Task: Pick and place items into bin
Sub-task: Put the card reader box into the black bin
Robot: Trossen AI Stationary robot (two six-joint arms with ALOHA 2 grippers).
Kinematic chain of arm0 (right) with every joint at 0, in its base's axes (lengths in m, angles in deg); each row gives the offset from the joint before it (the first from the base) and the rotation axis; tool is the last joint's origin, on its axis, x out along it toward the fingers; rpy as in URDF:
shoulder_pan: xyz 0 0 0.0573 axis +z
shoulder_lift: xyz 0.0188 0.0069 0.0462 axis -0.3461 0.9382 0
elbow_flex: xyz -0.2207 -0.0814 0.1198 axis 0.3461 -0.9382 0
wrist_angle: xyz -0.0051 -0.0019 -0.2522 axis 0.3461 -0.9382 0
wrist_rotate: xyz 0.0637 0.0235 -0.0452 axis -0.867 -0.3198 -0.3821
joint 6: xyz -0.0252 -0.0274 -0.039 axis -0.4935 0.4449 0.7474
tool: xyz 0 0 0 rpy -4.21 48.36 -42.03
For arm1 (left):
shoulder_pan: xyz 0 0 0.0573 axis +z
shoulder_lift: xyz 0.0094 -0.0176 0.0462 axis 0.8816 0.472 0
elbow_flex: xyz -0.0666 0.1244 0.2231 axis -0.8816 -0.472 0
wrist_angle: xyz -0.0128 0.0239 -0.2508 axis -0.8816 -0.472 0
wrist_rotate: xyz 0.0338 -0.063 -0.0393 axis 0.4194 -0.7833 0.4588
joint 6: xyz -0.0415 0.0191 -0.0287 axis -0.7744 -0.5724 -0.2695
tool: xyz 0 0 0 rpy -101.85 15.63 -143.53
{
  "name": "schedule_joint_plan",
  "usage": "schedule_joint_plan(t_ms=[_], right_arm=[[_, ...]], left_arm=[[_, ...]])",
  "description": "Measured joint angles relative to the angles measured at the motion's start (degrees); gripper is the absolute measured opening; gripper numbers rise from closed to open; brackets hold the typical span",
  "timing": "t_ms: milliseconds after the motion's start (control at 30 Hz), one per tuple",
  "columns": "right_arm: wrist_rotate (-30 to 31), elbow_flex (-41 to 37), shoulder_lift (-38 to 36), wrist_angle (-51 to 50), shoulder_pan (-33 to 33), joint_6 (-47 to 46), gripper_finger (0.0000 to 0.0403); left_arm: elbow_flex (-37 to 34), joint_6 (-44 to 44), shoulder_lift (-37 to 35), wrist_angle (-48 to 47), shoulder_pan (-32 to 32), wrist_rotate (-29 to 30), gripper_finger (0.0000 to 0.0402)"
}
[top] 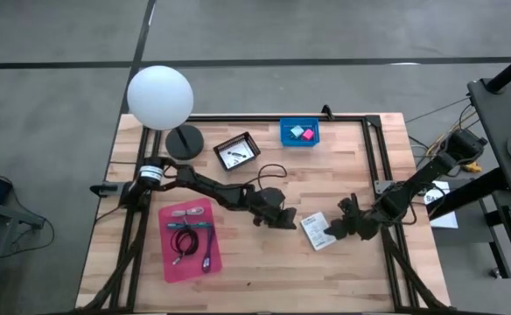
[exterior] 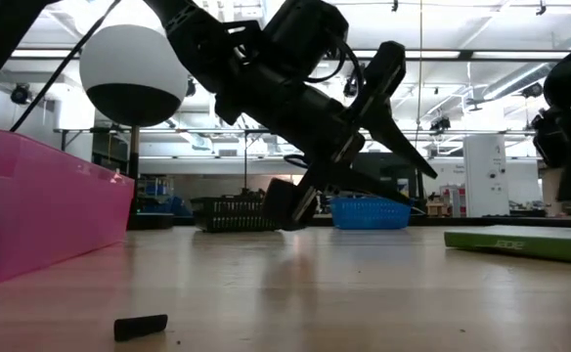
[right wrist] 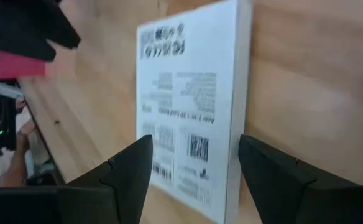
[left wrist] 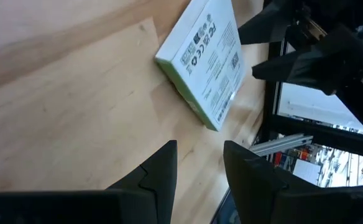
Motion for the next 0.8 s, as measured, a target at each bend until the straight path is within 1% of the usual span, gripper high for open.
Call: schedule_joint_plan(t_ms=[167, 267, 333, 433, 533, 633, 733, 800], right_arm=[[-2.52, 0.11, 0.00, 2.81, 0.52, -0.37, 0.0224], [-2.77, 0.12, 0.00, 5.84, 0.50, -0.84, 0.0224], [-1.74, 0.17, -0.01, 7.59, 0.50, -0.87, 0.0224], [1.58, 0.17, -0.01, 7.93, 0.49, -1.91, 0.0224], [2.24, 0.17, 0.00, 7.94, 0.36, -2.51, 0.0224], [0.28, 0.17, 0.00, 7.69, 0.36, -3.12, 0.0224], [-3.33, 0.20, -0.02, 4.19, 0.62, -2.97, 0.0224], [-4.09, 0.20, 0.00, 1.92, 1.11, -3.89, 0.0224]], left_arm=[[0.00, -1.06, 0.00, 0.08, -0.36, 0.02, 0.0116], [0.00, -1.35, 0.00, 0.20, -0.92, -0.25, 0.0116], [0.00, -1.38, 0.00, 0.21, -1.35, -0.25, 0.0116], [0.00, -1.42, 0.00, 0.19, -1.58, -0.20, 0.0116], [0.00, -1.39, 0.17, 0.21, -1.54, 0.65, 0.0116], [0.00, -1.42, 0.71, 0.09, -1.51, 1.18, 0.0116], [0.00, -1.39, 0.92, -0.02, -1.58, 1.35, 0.0116], [-0.05, -1.37, 0.92, 0.11, -1.58, 2.23, 0.0116]])
